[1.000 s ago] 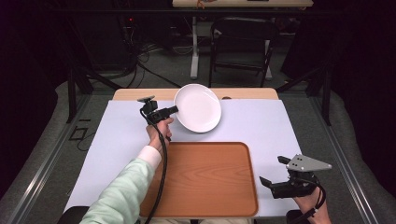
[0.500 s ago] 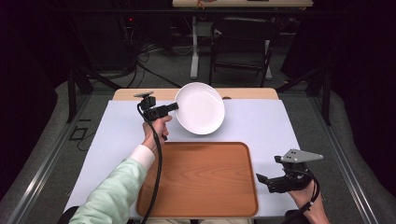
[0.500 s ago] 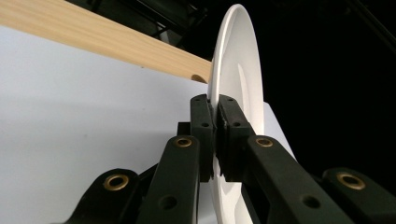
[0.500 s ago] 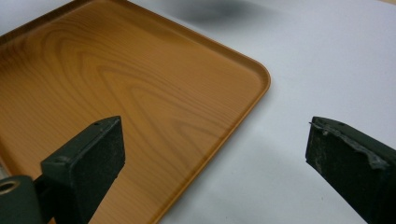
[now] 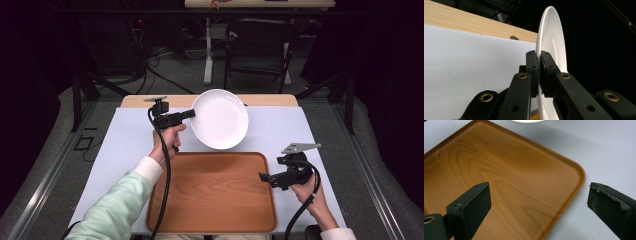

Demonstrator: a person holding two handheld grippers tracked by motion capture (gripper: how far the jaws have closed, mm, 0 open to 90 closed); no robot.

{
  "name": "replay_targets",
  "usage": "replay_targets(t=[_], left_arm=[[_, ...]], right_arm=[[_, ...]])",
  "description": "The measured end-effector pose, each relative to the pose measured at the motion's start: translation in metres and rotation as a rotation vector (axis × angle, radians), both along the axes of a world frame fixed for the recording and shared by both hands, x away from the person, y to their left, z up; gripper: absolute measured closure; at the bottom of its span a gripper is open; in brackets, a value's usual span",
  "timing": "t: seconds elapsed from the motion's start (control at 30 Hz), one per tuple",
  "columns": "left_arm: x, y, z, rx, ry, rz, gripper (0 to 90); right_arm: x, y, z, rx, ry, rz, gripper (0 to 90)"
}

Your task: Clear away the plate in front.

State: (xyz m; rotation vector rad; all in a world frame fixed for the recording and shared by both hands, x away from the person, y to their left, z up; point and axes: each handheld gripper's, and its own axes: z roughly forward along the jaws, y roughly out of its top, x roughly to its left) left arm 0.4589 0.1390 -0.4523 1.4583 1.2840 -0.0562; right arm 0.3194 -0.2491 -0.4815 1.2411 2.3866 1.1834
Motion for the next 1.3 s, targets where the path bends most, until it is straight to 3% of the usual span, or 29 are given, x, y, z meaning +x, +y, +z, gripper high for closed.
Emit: replay_targets(t=[0.1, 0.3, 0.4, 0.43, 0.47, 0.57, 0.67, 0.73, 0.9, 1.13, 1.2, 1.3], left_arm=[[-0.004, -0.001, 0.003, -0.006, -0.008, -0.020, 86.9], [-0.016, -0.005, 0.009, -0.028, -0.026, -0.067, 86.9], [-0.023, -0.006, 0.011, -0.038, -0.031, -0.091, 86.9], [-0.025, -0.007, 0.011, -0.039, -0.034, -0.102, 86.8], [-0.028, -0.008, 0.011, -0.036, -0.040, -0.113, 86.8], [-0.035, -0.011, 0.010, -0.044, -0.043, -0.141, 86.8], [-0.042, -0.012, 0.007, -0.045, -0.049, -0.172, 86.7], [-0.046, -0.012, 0.004, -0.047, -0.050, -0.183, 86.4], [-0.054, -0.007, -0.005, -0.056, -0.058, -0.199, 86.6], [-0.062, 0.005, -0.014, -0.045, -0.112, -0.212, 86.3], [-0.065, 0.009, -0.018, -0.061, -0.123, -0.230, 85.6], [-0.070, 0.012, -0.020, -0.024, -0.150, -0.241, 84.8]], right_arm=[[0.018, 0.014, -0.001, 0.027, 0.026, 0.013, 4.7], [0.039, 0.023, -0.004, 0.070, 0.057, 0.001, 5.0], [0.050, 0.024, -0.005, 0.117, 0.074, -0.021, 5.4], [0.057, 0.023, -0.006, 0.161, 0.083, -0.042, 7.3], [0.057, 0.023, -0.006, 0.161, 0.083, -0.042, 7.3], [0.068, 0.024, -0.008, 0.236, 0.120, -0.064, 18.5], [0.071, 0.025, -0.009, 0.260, 0.142, -0.068, 25.3], [0.071, 0.027, -0.008, 0.271, 0.134, -0.050, 38.1], [0.065, 0.027, -0.003, 0.272, 0.104, -0.044, 48.9], [0.059, 0.030, 0.001, 0.270, 0.078, -0.029, 58.0], [0.057, 0.031, 0.003, 0.261, 0.068, -0.027, 61.1], [0.053, 0.034, 0.007, 0.236, 0.048, -0.024, 64.7]])
